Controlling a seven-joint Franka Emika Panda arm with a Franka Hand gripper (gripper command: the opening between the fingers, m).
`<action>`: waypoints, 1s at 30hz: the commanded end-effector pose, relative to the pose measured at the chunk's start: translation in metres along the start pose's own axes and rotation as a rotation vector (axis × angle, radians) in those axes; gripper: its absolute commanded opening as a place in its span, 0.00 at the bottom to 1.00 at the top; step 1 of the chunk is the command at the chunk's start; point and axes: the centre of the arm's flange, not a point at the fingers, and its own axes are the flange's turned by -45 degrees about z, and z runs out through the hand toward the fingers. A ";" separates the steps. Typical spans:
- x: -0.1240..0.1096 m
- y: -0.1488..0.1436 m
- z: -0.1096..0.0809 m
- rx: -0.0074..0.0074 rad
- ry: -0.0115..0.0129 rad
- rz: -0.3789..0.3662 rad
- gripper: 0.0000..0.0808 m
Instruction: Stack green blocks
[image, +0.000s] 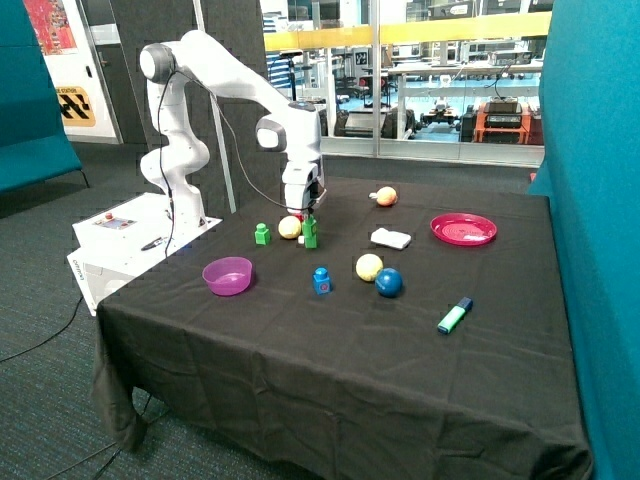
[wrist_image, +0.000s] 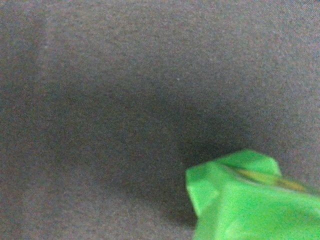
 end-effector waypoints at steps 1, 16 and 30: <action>-0.003 0.001 -0.001 0.0033 -0.0068 0.002 1.00; -0.011 -0.002 -0.018 0.0034 -0.0068 -0.032 1.00; -0.019 0.002 -0.036 0.0035 -0.0067 -0.043 1.00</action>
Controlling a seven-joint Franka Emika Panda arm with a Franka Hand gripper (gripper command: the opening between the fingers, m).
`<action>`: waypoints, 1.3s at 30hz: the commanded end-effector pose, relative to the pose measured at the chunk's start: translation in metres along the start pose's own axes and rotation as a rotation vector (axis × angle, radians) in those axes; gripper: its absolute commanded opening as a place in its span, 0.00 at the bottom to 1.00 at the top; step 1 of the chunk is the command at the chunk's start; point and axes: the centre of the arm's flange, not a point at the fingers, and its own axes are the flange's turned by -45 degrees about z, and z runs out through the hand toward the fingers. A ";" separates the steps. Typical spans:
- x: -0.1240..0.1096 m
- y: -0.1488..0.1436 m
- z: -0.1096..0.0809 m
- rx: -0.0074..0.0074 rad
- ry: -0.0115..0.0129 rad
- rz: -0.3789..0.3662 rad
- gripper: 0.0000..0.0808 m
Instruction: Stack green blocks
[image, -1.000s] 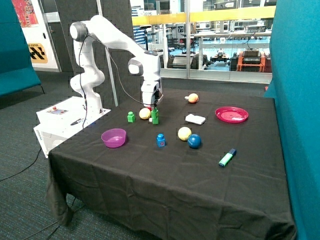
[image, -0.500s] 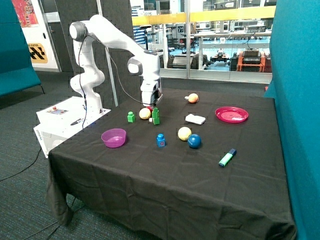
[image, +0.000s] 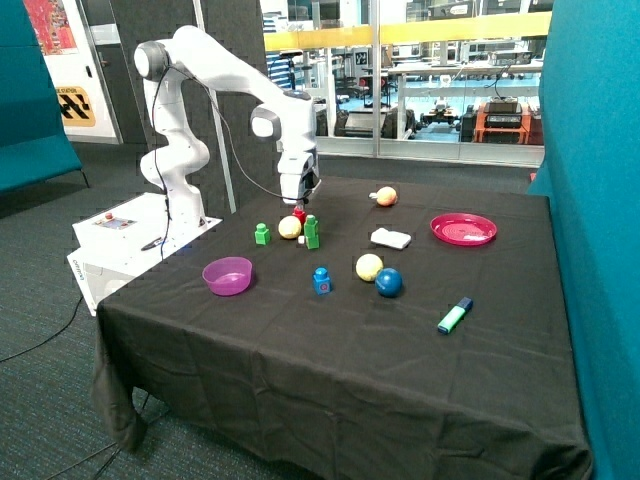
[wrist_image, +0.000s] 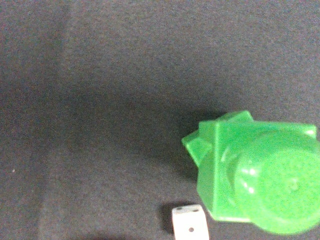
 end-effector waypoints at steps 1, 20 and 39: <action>-0.007 0.002 -0.008 -0.0013 0.0025 -0.007 1.00; -0.023 -0.022 -0.012 -0.0014 0.0025 -0.107 1.00; -0.042 -0.038 -0.013 -0.0014 0.0024 -0.151 1.00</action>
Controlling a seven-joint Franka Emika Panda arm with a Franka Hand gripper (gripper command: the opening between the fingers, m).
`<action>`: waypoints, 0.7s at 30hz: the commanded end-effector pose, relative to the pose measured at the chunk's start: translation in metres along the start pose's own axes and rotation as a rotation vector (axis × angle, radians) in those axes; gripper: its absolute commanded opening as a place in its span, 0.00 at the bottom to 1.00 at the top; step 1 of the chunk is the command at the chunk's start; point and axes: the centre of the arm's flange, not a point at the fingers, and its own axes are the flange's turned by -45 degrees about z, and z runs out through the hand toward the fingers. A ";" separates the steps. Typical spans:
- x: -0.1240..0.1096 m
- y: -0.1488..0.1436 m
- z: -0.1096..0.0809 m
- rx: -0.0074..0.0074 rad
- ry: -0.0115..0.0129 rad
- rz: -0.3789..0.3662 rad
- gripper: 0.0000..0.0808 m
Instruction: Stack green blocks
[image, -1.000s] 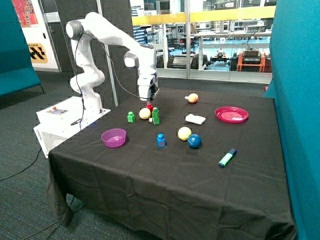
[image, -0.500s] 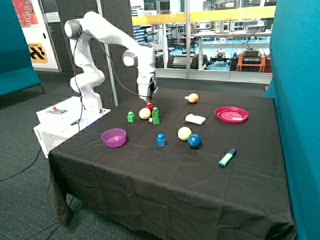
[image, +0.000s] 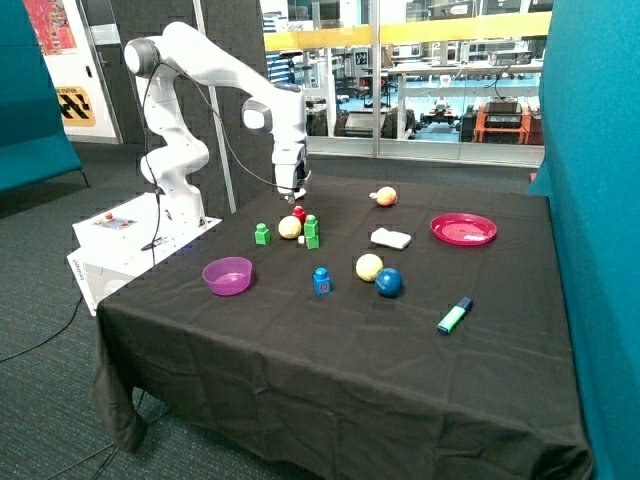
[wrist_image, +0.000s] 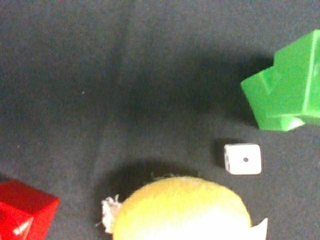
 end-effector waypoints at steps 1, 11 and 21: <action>-0.008 -0.008 -0.001 -0.0013 0.0039 -0.028 1.00; -0.021 -0.003 -0.001 -0.0013 0.0039 -0.031 0.82; -0.045 0.002 0.004 -0.0013 0.0039 -0.028 0.65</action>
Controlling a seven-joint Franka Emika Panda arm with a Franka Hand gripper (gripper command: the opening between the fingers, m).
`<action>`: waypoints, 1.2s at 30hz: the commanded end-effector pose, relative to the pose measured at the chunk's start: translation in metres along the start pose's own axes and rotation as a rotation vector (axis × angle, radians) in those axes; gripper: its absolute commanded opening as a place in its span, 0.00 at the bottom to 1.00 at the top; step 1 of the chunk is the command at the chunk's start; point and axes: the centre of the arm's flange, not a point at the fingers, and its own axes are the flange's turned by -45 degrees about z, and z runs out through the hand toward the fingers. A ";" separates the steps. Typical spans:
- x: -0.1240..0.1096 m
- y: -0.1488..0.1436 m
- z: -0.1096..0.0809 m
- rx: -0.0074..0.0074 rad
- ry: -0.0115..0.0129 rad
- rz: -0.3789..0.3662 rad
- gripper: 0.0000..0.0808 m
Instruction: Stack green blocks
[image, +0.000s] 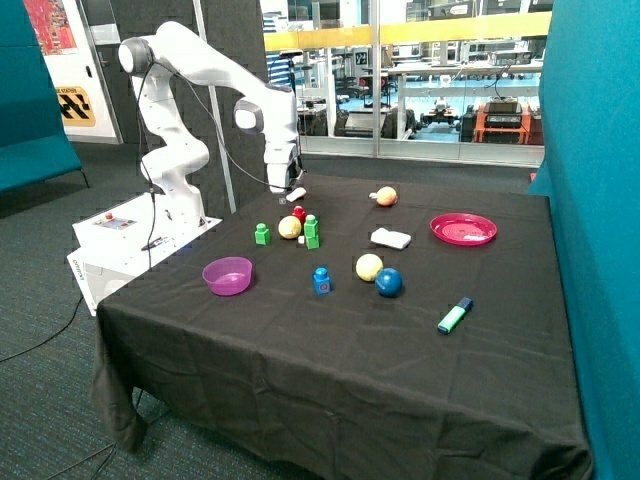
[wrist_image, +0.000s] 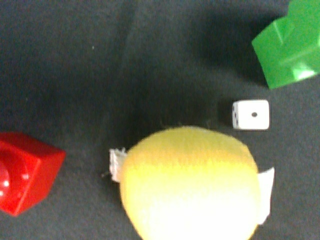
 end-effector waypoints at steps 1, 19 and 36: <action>-0.022 0.004 0.004 -0.0001 0.0031 -0.001 0.64; -0.057 0.009 0.014 -0.0001 0.0031 0.013 0.52; -0.037 0.010 0.037 0.0000 0.0031 0.049 0.54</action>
